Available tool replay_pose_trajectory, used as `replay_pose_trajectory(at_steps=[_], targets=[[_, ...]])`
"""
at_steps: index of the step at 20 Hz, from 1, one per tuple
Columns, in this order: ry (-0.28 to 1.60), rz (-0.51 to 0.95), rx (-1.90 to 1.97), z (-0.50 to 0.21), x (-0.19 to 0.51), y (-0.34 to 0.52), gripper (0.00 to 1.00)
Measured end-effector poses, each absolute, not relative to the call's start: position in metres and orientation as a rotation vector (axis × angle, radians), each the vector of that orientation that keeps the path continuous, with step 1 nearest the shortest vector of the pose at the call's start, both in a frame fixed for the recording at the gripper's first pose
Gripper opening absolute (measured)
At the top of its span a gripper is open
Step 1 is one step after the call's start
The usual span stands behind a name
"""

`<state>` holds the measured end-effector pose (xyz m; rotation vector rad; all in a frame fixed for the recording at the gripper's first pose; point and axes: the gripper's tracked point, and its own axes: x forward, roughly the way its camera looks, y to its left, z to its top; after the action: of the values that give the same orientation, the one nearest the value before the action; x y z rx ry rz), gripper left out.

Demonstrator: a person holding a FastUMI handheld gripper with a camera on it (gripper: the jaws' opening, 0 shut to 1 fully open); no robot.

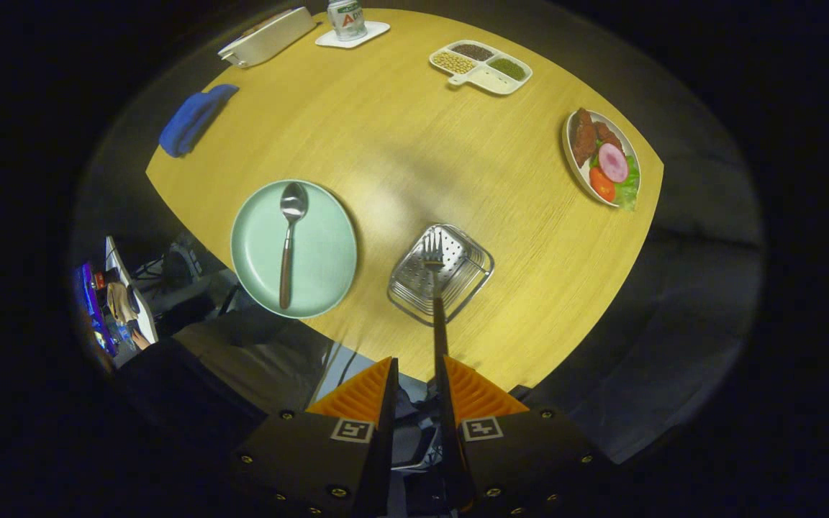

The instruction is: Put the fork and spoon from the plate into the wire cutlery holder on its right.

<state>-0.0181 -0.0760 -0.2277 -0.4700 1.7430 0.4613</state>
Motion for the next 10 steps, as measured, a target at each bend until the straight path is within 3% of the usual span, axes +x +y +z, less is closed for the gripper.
replay_pose_trajectory(at_steps=[10], targets=[[1.64,0.517,-0.39,-0.23,-0.079,-0.022,0.3]])
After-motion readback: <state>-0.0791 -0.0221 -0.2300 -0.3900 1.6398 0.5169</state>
